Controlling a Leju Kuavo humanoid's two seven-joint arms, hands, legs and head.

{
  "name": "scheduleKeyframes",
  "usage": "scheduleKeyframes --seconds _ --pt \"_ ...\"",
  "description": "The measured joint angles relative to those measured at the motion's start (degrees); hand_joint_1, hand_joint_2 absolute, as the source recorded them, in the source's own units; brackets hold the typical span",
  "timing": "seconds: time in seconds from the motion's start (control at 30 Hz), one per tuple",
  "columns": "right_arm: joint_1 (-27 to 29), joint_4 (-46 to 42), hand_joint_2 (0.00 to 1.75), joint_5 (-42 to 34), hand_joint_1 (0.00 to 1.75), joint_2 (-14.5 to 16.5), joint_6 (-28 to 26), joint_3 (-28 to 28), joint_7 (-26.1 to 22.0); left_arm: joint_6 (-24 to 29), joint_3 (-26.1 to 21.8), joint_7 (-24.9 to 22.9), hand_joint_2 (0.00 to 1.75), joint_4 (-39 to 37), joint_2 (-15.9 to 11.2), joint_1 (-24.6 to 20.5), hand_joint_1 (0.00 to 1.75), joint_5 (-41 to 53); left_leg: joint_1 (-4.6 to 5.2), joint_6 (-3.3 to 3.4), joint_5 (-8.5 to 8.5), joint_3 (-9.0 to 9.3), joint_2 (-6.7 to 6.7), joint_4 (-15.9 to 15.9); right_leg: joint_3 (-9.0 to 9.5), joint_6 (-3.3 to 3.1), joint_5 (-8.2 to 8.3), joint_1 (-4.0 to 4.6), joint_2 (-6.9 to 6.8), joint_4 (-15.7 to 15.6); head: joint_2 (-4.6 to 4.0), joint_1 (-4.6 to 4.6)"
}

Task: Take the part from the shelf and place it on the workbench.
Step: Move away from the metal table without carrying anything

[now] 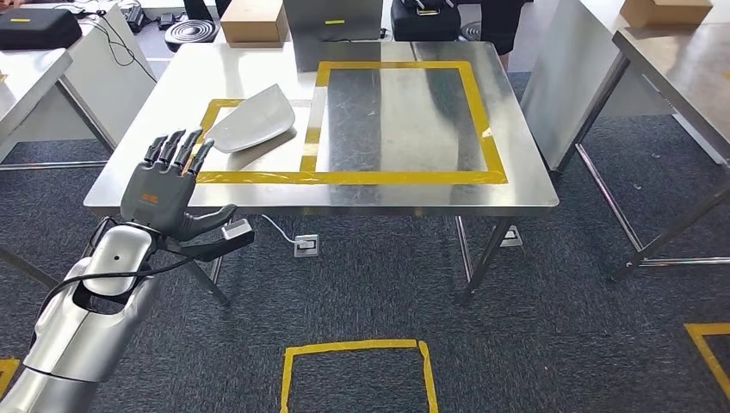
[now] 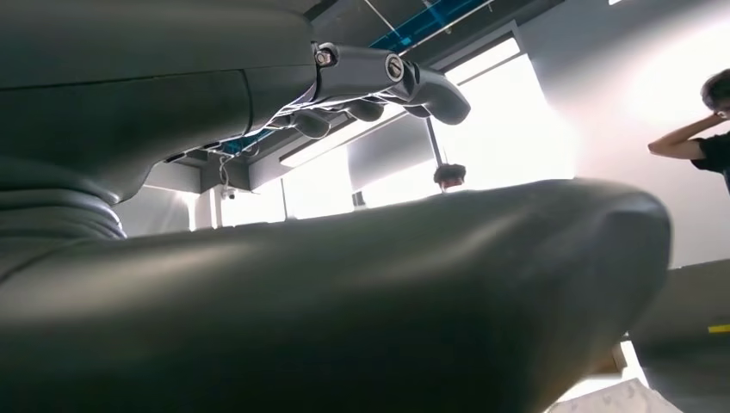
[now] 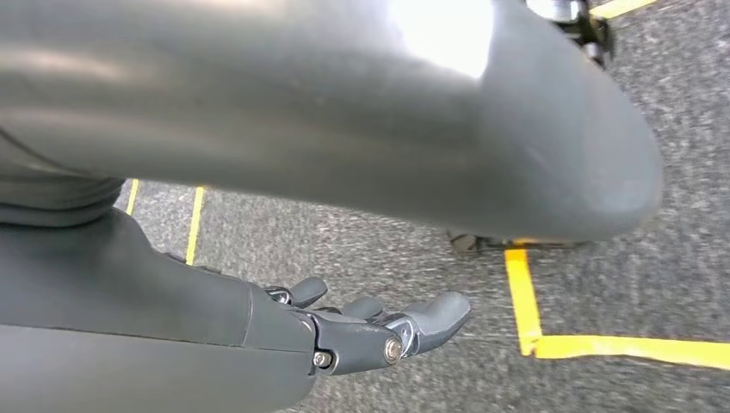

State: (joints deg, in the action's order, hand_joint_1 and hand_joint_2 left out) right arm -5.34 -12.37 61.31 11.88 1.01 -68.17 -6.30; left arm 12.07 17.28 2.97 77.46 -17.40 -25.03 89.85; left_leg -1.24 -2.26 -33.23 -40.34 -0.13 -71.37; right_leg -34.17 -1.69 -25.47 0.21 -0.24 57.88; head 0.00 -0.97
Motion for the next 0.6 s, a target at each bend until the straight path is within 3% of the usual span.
scheduleKeyframes --seconds 0.03,0.07,0.1,0.17,0.23,0.33,0.4,0.5,0.53,0.57,0.6 --pt "0.0 0.0 0.0 0.0 0.0 0.0 0.0 -0.1 0.0 0.0 0.1 0.0 0.0 -0.1 0.0 0.0 0.0 0.0 0.0 -0.12 -1.35 -0.54 0.0 -2.7 -0.68 0.01 0.48 0.04 -0.03 0.1 0.0 -0.02" --pt "0.1 0.0 0.0 0.0 0.0 0.0 0.0 -0.1 -0.1 0.0 0.2 0.0 0.0 -0.2 0.0 0.1 0.0 0.0 0.0 -0.16 -1.65 -0.05 0.01 -3.3 -1.37 0.06 0.96 0.05 -0.06 0.1 0.0 -0.03" --pt "0.1 0.0 0.0 0.0 0.0 0.0 0.0 -0.1 -0.1 0.0 0.2 0.0 0.0 -0.3 0.0 0.1 0.0 0.0 -0.01 -0.15 -0.96 1.71 0.02 -1.6 -2.0 0.18 1.4 0.03 -0.07 0.3 0.0 -0.05" --pt "0.1 0.0 0.0 0.0 0.0 0.1 0.0 -0.1 -0.1 0.0 0.3 0.0 0.0 -0.3 0.0 -0.1 0.0 0.0 0.08 0.12 1.16 7.24 0.12 6.3 -3.1 0.62 2.14 -0.02 -0.08 0.7 0.0 -0.09" --pt "0.1 0.0 0.0 0.0 0.0 0.1 0.0 -0.1 -0.1 0.0 0.3 0.0 0.0 -0.2 0.0 -0.2 0.0 0.0 0.32 0.84 2.35 10.28 0.11 11.6 -3.71 1.22 2.7 0.04 -0.09 1.1 0.0 -0.13" --pt "0.1 0.0 0.0 0.0 0.0 0.2 0.0 -0.1 -0.1 -0.2 0.3 0.0 0.0 -0.1 0.1 -0.2 0.0 0.0 0.65 2.22 3.37 9.83 0.05 12.0 -3.93 2.35 3.65 -0.05 -0.1 0.8 0.0 -0.09" --pt "0.1 0.0 0.0 0.1 0.0 0.2 0.0 -0.2 0.0 -0.4 0.3 0.0 0.0 -0.1 0.2 -0.3 0.0 0.0 0.5 3.04 4.43 9.11 0.19 12.2 -4.77 3.13 1.84 -0.23 0.0 2.4 0.0 0.02" --pt "0.1 0.0 0.0 0.5 0.0 0.2 0.0 -0.2 0.2 -1.0 0.3 -0.1 0.0 -0.1 0.3 -0.3 0.0 0.0 0.35 3.59 6.09 7.21 0.29 12.2 -8.05 4.03 -5.94 -0.47 0.08 12.2 0.0 0.28" --pt "0.1 0.0 0.0 0.6 0.0 0.1 0.0 -0.2 0.3 -1.2 0.3 -0.2 0.0 -0.1 0.4 -0.2 0.0 0.0 0.35 3.58 6.64 6.46 0.28 12.2 -8.76 4.17 -7.6 -0.51 0.08 15.5 0.0 0.31" --pt "0.1 0.0 0.0 0.6 0.0 0.1 0.0 -0.2 0.5 -1.4 0.3 -0.2 0.0 -0.1 0.4 -0.2 0.0 0.0 0.35 3.5 7.17 5.74 0.26 12.1 -8.61 4.21 -8.11 -0.53 0.08 17.2 0.0 0.33" --pt "0.1 0.0 0.0 0.7 0.0 0.1 0.0 -0.2 0.6 -1.6 0.3 -0.2 0.0 -0.1 0.4 -0.1 0.0 0.0 0.34 3.39 7.65 5.12 0.24 12.1 -7.29 4.16 -7.51 -0.54 0.08 16.7 0.0 0.35"
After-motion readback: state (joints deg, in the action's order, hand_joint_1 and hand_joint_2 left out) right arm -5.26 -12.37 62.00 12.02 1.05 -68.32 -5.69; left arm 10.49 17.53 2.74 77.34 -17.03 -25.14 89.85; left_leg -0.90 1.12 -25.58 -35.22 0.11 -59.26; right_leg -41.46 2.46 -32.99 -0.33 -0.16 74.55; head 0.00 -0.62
